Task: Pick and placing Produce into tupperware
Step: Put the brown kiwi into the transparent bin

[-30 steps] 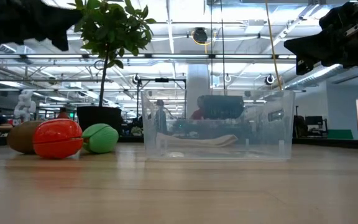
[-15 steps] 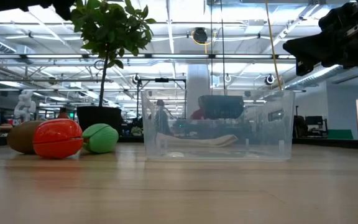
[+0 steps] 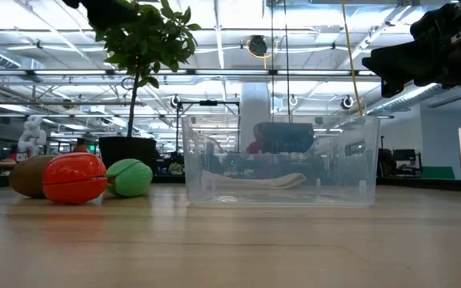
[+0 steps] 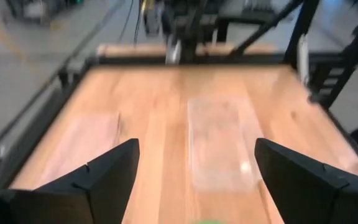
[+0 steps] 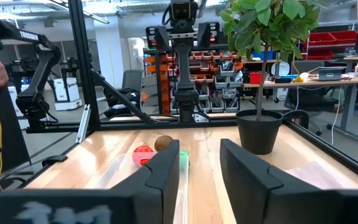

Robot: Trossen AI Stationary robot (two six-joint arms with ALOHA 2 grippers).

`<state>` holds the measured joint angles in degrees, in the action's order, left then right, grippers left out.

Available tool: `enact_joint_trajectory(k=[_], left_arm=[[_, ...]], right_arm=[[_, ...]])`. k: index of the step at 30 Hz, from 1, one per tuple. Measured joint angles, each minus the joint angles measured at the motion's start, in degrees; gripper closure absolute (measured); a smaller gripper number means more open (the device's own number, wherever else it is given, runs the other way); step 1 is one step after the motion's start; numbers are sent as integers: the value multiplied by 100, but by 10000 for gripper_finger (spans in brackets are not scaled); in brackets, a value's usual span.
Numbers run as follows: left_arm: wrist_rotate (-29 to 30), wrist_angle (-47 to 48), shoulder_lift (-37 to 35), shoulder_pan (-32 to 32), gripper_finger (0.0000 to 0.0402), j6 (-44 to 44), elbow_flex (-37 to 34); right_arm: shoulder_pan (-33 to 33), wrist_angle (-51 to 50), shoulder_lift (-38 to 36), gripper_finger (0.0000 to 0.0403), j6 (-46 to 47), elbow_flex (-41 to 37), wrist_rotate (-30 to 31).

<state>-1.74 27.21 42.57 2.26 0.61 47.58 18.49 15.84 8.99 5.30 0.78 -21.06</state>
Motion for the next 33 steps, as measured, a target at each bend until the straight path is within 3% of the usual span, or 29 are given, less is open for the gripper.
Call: enact_joint_trajectory(k=[12, 16, 33], left_arm=[[-332, 2410, 927, -96, 110, -1145, 998], [-538, 2605, 1252, -122, 110, -1213, 1001], [-437, 3122, 2705, -407, 110, -789, 1001]], right_arm=[[1, -2, 0, 275, -17, 1, 2], [-1, 0, 0, 271, -30, 0, 9], [2, 4, 0, 270, -42, 1, 35]])
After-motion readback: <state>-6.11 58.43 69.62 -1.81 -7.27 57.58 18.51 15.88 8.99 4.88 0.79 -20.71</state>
